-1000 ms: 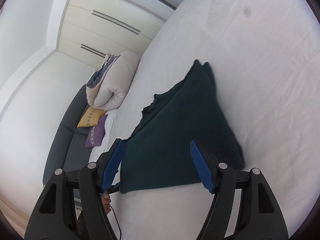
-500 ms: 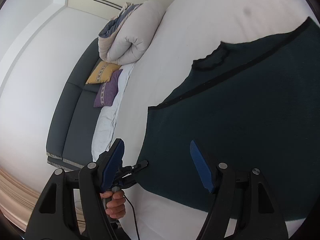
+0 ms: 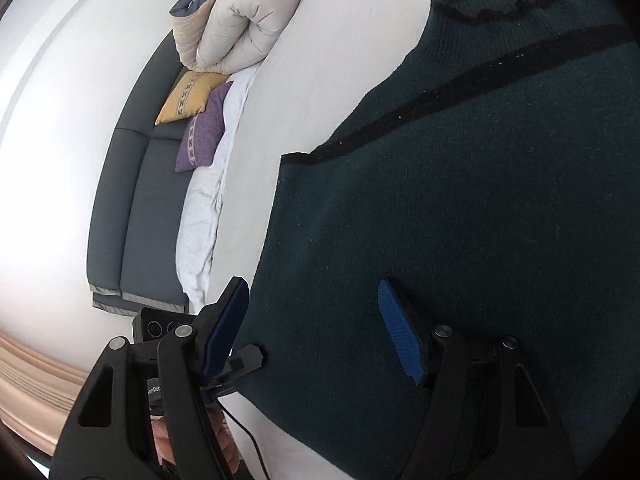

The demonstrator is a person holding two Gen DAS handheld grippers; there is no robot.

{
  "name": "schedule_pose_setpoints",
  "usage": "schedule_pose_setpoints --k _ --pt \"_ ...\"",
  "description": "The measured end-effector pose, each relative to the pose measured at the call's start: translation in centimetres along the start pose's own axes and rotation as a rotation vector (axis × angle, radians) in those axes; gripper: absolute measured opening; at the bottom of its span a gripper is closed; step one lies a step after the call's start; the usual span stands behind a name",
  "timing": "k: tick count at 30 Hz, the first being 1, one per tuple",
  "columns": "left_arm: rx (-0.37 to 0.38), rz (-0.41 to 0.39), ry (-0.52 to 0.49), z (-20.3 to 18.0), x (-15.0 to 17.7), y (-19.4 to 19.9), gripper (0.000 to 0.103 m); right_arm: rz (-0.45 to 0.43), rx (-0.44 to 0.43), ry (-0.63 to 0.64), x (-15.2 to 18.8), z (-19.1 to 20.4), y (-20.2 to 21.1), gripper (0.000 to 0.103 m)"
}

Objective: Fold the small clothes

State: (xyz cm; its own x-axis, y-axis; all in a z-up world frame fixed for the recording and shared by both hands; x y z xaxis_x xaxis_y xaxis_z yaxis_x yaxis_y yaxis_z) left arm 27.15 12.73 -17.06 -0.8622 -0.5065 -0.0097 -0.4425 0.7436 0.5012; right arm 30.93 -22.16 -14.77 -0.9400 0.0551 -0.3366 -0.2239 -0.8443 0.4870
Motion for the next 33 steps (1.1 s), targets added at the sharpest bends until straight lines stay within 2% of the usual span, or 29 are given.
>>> schedule_pose_setpoints --k 3,7,11,15,17,19,21,23,26,28,30,33 --pt "-0.025 -0.010 -0.078 -3.1 0.8 0.2 0.013 -0.062 -0.030 -0.001 -0.5 -0.4 3.6 0.066" --pt "-0.054 0.021 -0.178 -8.3 2.8 -3.2 0.013 -0.154 -0.083 -0.064 -1.0 -3.2 10.7 0.067" --pt "-0.088 0.093 -0.279 -12.9 6.6 -9.3 0.012 -0.219 -0.169 -0.157 -1.0 -7.0 16.3 0.068" --pt "-0.141 0.185 -0.363 -15.3 11.5 -16.7 0.012 -0.276 -0.176 -0.238 -0.5 -11.4 20.3 0.073" --pt "-0.126 0.245 -0.347 -15.3 13.5 -19.7 0.013 -0.280 -0.176 -0.287 0.1 -13.5 21.9 0.073" --pt "-0.112 0.283 -0.328 -14.8 14.9 -21.3 0.019 -0.286 -0.191 -0.305 0.7 -15.0 23.5 0.072" --pt "-0.096 0.286 -0.343 -14.7 15.9 -21.1 0.041 -0.285 -0.181 -0.301 0.8 -15.4 24.3 0.071" --pt "-0.051 0.269 -0.387 -15.2 16.5 -19.3 0.050 -0.269 -0.160 -0.282 0.6 -15.3 24.6 0.071" --pt "-0.046 0.174 -0.485 -15.6 16.1 -15.6 0.050 -0.252 -0.091 -0.237 -0.5 -14.9 24.3 0.073" --pt "-0.055 0.122 -0.494 -15.0 14.9 -13.8 0.053 -0.222 -0.015 -0.209 -1.1 -14.6 23.7 0.073" --pt "-0.071 0.105 -0.466 -13.6 13.8 -12.7 0.054 -0.166 0.080 -0.183 -1.6 -14.5 22.8 0.070" --pt "-0.076 0.098 -0.431 -12.0 13.1 -11.7 0.054 -0.123 0.181 -0.146 -2.2 -14.3 21.7 0.051"
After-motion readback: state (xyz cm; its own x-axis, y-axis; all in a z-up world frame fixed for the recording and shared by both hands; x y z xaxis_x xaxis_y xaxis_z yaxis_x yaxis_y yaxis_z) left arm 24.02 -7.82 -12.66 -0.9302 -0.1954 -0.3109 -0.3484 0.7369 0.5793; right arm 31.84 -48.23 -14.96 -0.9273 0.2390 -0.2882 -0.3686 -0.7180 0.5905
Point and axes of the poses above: each gripper's, at about its wrist camera, not at the fingertips, and y roughly against the way its jaws point, z to its left, x to its underside, the point moved 3 cm from there along -y, roughly the way its jaws point, and after that the axes turned 10 degrees about y, right-handed, at the moved point
